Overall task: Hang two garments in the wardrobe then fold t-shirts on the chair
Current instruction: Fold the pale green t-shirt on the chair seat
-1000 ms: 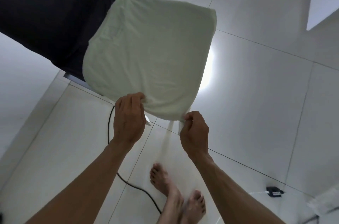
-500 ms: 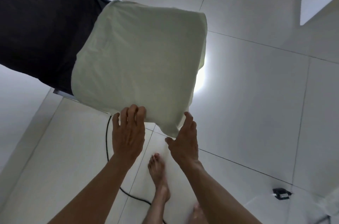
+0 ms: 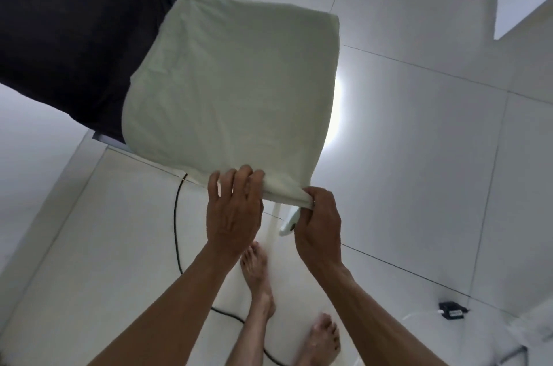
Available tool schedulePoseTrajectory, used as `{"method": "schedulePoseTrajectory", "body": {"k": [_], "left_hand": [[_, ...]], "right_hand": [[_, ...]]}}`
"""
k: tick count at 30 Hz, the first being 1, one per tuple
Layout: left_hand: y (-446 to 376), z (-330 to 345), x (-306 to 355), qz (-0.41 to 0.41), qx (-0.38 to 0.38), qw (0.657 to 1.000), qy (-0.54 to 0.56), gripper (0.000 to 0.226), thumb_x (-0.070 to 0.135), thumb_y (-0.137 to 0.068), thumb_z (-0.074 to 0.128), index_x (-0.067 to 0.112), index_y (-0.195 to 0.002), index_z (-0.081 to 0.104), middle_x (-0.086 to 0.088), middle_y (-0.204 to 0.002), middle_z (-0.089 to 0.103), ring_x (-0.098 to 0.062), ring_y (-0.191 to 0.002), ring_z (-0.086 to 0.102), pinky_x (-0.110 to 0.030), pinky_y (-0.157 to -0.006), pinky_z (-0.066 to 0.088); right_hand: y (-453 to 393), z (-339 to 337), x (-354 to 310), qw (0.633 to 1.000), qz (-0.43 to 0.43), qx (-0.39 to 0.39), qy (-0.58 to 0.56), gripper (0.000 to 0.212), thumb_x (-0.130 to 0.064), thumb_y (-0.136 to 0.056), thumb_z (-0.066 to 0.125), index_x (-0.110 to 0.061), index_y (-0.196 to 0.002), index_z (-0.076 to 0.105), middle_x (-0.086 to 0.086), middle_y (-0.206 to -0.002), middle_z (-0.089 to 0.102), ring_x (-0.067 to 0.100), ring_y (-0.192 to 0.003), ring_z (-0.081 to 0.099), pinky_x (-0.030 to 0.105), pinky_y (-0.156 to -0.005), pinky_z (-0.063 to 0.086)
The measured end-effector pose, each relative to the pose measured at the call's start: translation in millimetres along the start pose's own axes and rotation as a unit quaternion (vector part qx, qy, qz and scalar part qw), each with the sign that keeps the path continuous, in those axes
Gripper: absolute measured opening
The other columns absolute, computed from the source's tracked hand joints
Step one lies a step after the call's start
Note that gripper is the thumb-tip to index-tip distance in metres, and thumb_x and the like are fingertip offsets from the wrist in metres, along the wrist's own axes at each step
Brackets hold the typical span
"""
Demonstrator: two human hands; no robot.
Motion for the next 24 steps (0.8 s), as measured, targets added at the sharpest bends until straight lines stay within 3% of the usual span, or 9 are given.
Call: {"method": "schedulePoseTrajectory", "body": {"k": [3,5,8,12,16,19,21,24], "left_hand": [[-13.8,-16.9,27.9,0.029,-0.056,0.997,0.038,0.039,0.022,-0.078,0.067,0.010,-0.116,0.062,-0.010,-0.119,0.059,-0.034,-0.104,0.055,-0.053,-0.099,0.040],[-31.3,-33.3,36.2,-0.021,-0.041,0.997,0.055,0.029,0.024,-0.081,0.060,0.011,-0.106,0.065,-0.009,-0.112,0.062,-0.032,-0.101,0.057,-0.050,-0.094,0.042],[-58.1,-52.0,26.0,-0.088,-0.033,0.994,0.047,0.021,0.020,-0.074,0.056,0.011,-0.091,0.064,-0.007,-0.100,0.062,-0.030,-0.090,0.057,-0.045,-0.084,0.044],[-75.4,-69.1,-18.6,-0.128,-0.090,0.987,-0.027,0.030,-0.002,-0.063,0.070,0.009,-0.090,0.061,-0.010,-0.097,0.058,-0.032,-0.086,0.053,-0.043,-0.068,0.044],[-75.8,-89.4,-78.6,-0.139,-0.165,0.974,-0.071,0.040,-0.006,-0.057,0.077,0.002,-0.092,0.060,-0.019,-0.096,0.057,-0.039,-0.084,0.053,-0.043,-0.055,0.049],[-86.7,-100.8,-111.3,-0.155,-0.234,0.957,-0.077,0.038,-0.011,-0.059,0.074,0.004,-0.091,0.060,-0.016,-0.090,0.058,-0.038,-0.079,0.054,-0.040,-0.051,0.047],[-107.5,-108.1,-127.5,-0.171,-0.258,0.949,-0.057,0.023,-0.007,-0.073,0.067,0.009,-0.087,0.059,-0.010,-0.084,0.059,-0.032,-0.072,0.057,-0.037,-0.053,0.043],[-151.2,-108.1,-149.4,-0.181,-0.255,0.950,-0.015,0.015,0.003,-0.081,0.062,0.016,-0.087,0.060,-0.002,-0.079,0.058,-0.026,-0.069,0.057,-0.036,-0.059,0.045]], "right_hand": [[-8.4,-23.4,-23.0,0.998,-0.027,-0.054,-0.018,0.018,0.000,-0.098,0.047,-0.013,-0.107,0.056,-0.005,-0.089,0.061,0.014,-0.077,0.056,0.007,-0.066,0.037],[-13.9,-38.5,-40.4,0.994,-0.045,-0.091,-0.035,0.014,-0.004,-0.100,0.047,-0.014,-0.107,0.055,-0.005,-0.082,0.061,0.008,-0.068,0.055,0.009,-0.060,0.037],[-24.0,-59.1,-57.2,0.992,-0.082,-0.088,-0.038,0.017,-0.007,-0.099,0.044,-0.014,-0.109,0.055,-0.003,-0.080,0.062,0.011,-0.071,0.058,0.011,-0.060,0.040],[-34.8,-73.1,-57.4,0.991,-0.088,-0.056,0.078,0.024,-0.001,-0.094,0.051,-0.017,-0.111,0.056,-0.001,-0.095,0.062,0.022,-0.077,0.059,0.033,-0.068,0.049],[-41.9,-74.6,-46.8,0.982,-0.029,-0.056,0.177,0.030,0.003,-0.086,0.054,-0.012,-0.111,0.058,0.004,-0.101,0.054,0.024,-0.067,0.045,0.034,-0.060,0.039],[-49.8,-72.7,-43.2,0.972,0.026,-0.089,0.216,0.037,0.007,-0.087,0.046,-0.012,-0.116,0.060,0.005,-0.103,0.055,0.025,-0.076,0.048,0.032,-0.064,0.035],[-59.2,-70.6,-47.6,0.975,0.075,-0.092,0.188,0.041,0.008,-0.087,0.043,-0.016,-0.115,0.061,0.003,-0.099,0.060,0.026,-0.084,0.055,0.033,-0.066,0.039],[-85.3,-66.2,-59.4,0.982,0.139,-0.084,0.101,0.035,0.010,-0.085,0.044,-0.018,-0.102,0.058,0.002,-0.086,0.065,0.028,-0.078,0.060,0.031,-0.062,0.043]]}}
Point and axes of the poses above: each hand's wrist, its own y-axis away from the middle knuckle, its own z-axis out of the palm, x = y × z, the point moved 3 cm from there along -y, towards the middle knuckle
